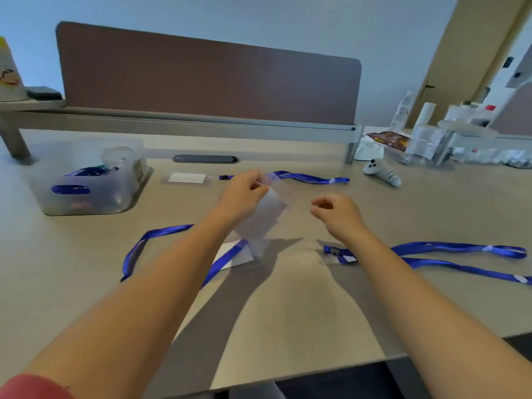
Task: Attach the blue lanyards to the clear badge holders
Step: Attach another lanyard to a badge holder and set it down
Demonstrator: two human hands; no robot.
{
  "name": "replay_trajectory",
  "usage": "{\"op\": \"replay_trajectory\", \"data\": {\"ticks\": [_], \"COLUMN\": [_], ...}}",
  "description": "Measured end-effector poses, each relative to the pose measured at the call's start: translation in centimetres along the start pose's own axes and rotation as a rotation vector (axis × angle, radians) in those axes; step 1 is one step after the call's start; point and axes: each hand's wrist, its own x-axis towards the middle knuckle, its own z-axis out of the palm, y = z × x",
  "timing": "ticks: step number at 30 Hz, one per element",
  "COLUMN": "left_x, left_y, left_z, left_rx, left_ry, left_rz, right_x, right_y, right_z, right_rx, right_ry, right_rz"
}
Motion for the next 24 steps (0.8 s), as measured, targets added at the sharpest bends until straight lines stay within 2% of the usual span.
{"op": "replay_trajectory", "data": {"ticks": [2, 7, 15, 18, 21, 24], "left_x": [-0.2, -0.3, 0.5, 0.9, 1.6, 2.2], "left_y": [0.5, 1.7, 1.7, 1.9, 2.2, 2.3], "left_z": [1.7, 3.9, 4.3, 4.2, 4.1, 4.3], "left_rx": [0.065, 0.289, 0.232, 0.170, 0.079, -0.048], "left_ry": [-0.026, 0.025, 0.078, 0.157, 0.220, 0.214], "left_rz": [0.012, 0.027, -0.034, -0.072, -0.127, -0.164], "right_x": [-0.4, -0.4, 1.1, 1.7, 2.5, 3.5], "right_y": [2.2, 5.5, 6.9, 6.6, 5.5, 4.2], "right_z": [-1.2, -1.3, 0.3, 0.2, -0.6, -1.5], "right_rx": [-0.091, -0.361, -0.518, -0.512, -0.411, -0.285], "right_ry": [-0.027, -0.206, -0.200, -0.142, 0.032, 0.168], "right_rz": [0.026, 0.022, -0.131, -0.145, -0.148, -0.222]}}
